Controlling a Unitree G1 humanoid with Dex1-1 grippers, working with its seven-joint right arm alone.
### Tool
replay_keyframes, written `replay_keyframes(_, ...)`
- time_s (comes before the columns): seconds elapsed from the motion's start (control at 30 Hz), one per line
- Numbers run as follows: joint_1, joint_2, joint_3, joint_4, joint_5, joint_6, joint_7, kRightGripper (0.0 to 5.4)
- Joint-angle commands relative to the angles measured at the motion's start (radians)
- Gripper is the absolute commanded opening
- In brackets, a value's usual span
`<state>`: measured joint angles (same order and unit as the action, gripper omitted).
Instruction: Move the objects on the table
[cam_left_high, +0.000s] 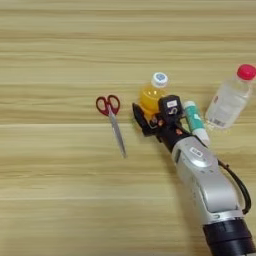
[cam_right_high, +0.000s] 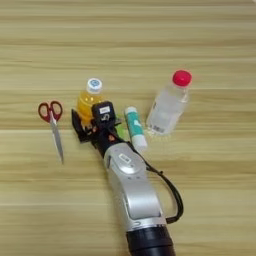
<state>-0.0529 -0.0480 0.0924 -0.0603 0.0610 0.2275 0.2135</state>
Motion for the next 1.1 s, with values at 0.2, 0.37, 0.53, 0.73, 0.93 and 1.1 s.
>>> replay_keyframes(0.2,-0.04,-0.003,0.0,-0.038,-0.002,-0.037,0.003,5.04)
replay_keyframes(0.37,-0.04,-0.002,-0.002,-0.042,-0.003,-0.036,0.002,5.39)
replay_keyframes(0.53,-0.04,-0.002,-0.003,-0.053,-0.003,-0.03,0.0,5.39)
replay_keyframes(0.73,-0.027,-0.007,-0.007,-0.086,0.0,-0.015,0.001,5.39)
replay_keyframes(0.93,-0.003,-0.011,-0.004,-0.128,0.003,0.005,0.003,5.39)
replay_keyframes(1.1,0.027,-0.02,-0.008,-0.162,0.007,0.022,0.007,5.39)
